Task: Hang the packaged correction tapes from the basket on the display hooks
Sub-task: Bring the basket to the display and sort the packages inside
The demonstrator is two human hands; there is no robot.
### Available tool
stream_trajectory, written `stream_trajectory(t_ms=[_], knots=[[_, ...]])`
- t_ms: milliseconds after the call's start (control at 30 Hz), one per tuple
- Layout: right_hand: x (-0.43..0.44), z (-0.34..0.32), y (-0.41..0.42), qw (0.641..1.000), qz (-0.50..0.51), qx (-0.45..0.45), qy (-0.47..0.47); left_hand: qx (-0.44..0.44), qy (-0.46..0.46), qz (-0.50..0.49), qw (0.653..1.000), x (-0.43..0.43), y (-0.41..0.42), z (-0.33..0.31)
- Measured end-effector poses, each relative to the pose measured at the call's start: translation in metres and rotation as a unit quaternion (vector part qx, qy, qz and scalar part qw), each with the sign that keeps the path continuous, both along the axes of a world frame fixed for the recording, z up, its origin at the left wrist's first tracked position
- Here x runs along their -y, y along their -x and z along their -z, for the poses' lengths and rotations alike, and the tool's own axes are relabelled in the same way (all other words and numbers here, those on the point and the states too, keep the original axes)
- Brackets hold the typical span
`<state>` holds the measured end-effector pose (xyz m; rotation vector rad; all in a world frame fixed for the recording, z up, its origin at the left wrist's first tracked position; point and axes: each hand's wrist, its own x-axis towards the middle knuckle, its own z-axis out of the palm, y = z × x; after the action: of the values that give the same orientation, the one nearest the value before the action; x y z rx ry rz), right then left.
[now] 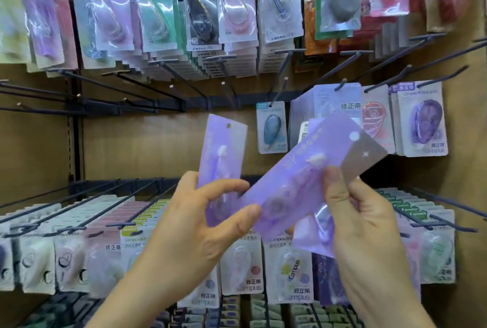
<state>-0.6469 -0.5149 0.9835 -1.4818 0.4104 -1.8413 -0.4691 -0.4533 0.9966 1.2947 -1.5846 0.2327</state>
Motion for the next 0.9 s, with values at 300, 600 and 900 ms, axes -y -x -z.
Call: stream_trajectory(t_ms=[300, 600, 900], knots=[[0.004, -0.015, -0.012, 0.993, -0.078, 0.01, 0.089, -0.236, 0.022, 0.176, 0.955, 0.016, 0.021, 0.006], [0.012, -0.012, -0.01, 0.996, -0.029, -0.074, 0.042, -0.248, 0.089, 0.193, 0.945, 0.015, 0.002, -0.012], [0.013, -0.013, -0.012, 0.983, 0.007, -0.168, 0.071, -0.175, 0.091, 0.201, 0.96, 0.04, -0.021, -0.049]])
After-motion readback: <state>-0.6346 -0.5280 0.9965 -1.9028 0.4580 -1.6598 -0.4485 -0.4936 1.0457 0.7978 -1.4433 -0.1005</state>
